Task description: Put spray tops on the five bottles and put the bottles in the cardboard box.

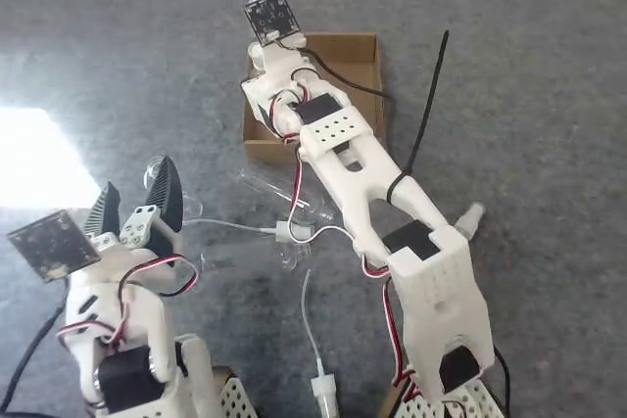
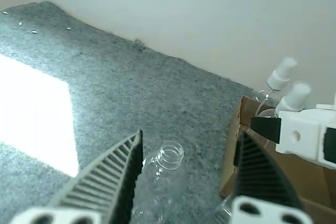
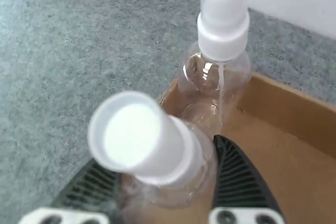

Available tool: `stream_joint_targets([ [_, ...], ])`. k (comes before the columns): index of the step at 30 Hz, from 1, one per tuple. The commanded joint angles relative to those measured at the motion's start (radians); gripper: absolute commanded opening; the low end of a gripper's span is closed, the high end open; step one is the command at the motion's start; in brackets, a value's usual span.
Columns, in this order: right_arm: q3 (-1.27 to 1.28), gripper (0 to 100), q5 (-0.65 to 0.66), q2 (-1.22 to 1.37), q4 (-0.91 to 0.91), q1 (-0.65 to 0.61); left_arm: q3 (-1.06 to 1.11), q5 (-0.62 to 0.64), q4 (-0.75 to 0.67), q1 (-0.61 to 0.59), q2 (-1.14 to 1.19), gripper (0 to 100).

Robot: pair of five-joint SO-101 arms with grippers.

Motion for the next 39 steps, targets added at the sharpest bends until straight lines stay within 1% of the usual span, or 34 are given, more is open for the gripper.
stream_joint_targets([
  [1, -0.060, 8.5, -0.009, -0.048, 0.044, -0.008, -0.010, 0.009, -0.023, -0.003, -0.014, 27],
  [4, -0.074, 8.5, -0.009, -0.048, 0.065, -0.008, -0.010, 0.009, -0.023, -0.003, -0.014, 27],
  [16, -0.198, 8.5, -0.009, -0.044, 0.254, -0.012, -0.010, 0.009, -0.023, -0.002, -0.014, 27],
  [33, -0.198, 8.7, -0.009, -0.001, 0.229, -0.041, -0.010, 0.009, -0.023, -0.002, -0.014, 27],
  [35, -0.198, 11.8, -0.009, 0.008, 0.223, -0.047, -0.010, 0.009, -0.023, -0.002, -0.014, 27],
  [39, -0.198, 22.4, -0.012, 0.010, 0.231, -0.051, -0.010, 0.009, -0.023, -0.002, -0.014, 27],
])
